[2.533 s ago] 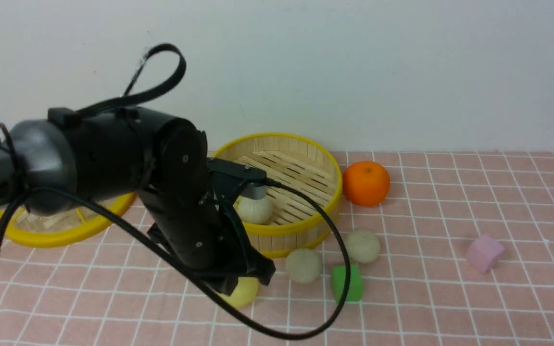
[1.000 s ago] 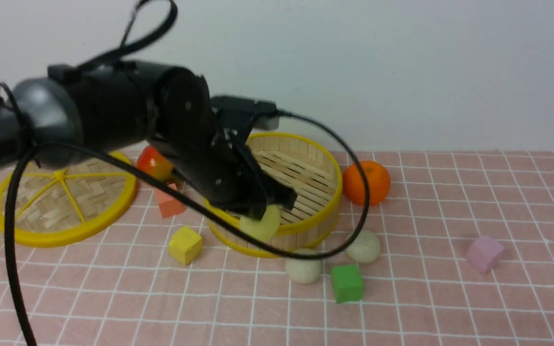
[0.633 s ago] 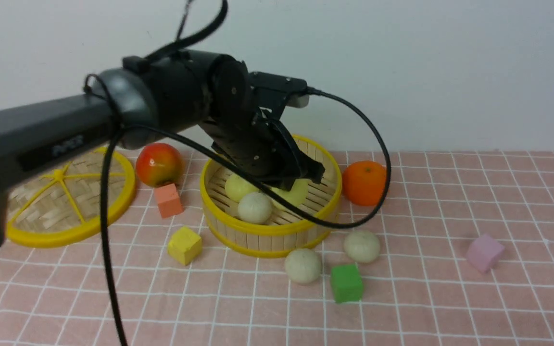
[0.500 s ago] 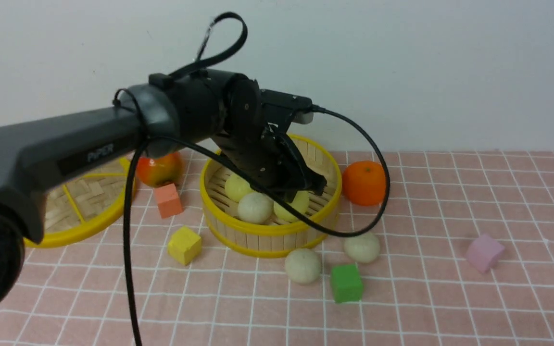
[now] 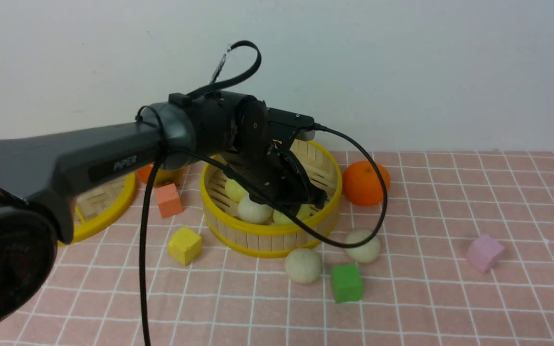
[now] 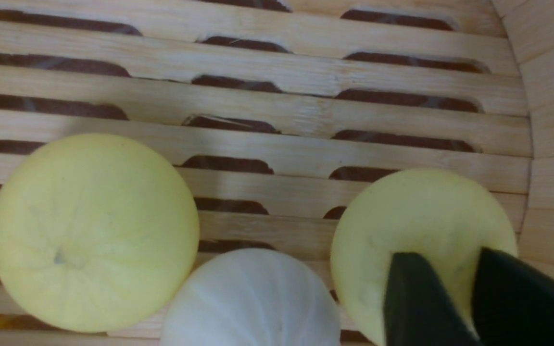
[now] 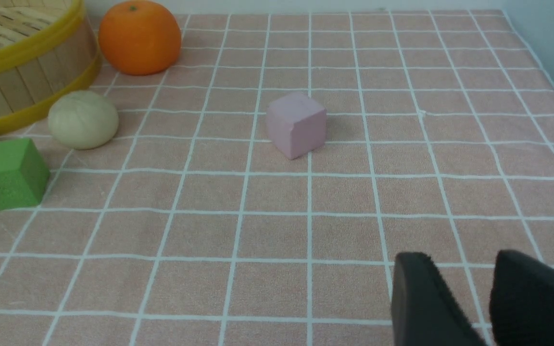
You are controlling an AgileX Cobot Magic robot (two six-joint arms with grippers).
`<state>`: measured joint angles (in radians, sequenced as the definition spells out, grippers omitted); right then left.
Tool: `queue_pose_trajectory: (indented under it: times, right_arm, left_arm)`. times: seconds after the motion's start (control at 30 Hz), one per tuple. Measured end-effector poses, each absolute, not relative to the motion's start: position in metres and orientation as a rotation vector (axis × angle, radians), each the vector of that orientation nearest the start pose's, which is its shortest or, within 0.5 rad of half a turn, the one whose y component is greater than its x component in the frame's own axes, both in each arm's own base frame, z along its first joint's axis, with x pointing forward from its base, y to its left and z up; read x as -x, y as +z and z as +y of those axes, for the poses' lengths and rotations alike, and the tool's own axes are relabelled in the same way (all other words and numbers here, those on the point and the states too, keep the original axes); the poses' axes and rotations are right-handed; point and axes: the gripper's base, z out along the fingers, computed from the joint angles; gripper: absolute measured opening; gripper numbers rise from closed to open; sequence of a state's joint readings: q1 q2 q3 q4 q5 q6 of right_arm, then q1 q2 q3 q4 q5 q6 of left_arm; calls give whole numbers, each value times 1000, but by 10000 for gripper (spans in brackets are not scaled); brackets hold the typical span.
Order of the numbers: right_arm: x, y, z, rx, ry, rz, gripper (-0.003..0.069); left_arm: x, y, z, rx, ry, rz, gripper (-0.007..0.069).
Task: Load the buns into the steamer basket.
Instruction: Use the left arm to put the steamed stuffed bun into the steamer, then use the right arm to grab a steamed stuffed bun
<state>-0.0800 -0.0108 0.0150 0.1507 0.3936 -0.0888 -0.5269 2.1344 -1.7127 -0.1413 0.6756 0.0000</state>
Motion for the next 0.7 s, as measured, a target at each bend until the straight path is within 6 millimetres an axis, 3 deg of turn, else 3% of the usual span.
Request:
queue_pose_trajectory:
  times: [0.1,0.17,0.27,0.33,0.37,0.4,0.5,0.57,0.67,0.7]
  right_arm:
    - [-52,174,1,-83,34,1875,240]
    - [-52,174,1,-83,34,1875,240]
    - [-52,174,1,-83,34,1875,240]
    - [-52,174,1,-83,34,1875,240]
    - [-52,174,1,-83,34,1875,240]
    - [-52,174,1,-83,34,1875,240]
    - [-52,174,1,-83,34,1875,240]
    - [-52,174,1,-83,34,1875,240]
    - [-52,174,1,-83,34,1875,240]
    - [-52,174,1,-83,34,1875,240]
  left_arm:
    - [-402,216,-244,-580,-348,2553,392]
    - [-395,239,-240,-569,-360,2536,472]
    - [-378,292,-229,-513,-388,2460,484]
    - [-358,337,-216,-462,-410,2374,399]
    - [-358,336,-216,-458,-410,2379,399]
    - [-339,363,-204,-435,-424,2318,307]
    - [-292,401,-175,-399,-451,2198,73]
    - [-258,410,-155,-381,-467,2126,-13]
    - [-215,404,-129,-347,-496,2035,-13]
    - [-192,395,-115,-326,-515,1984,-13]
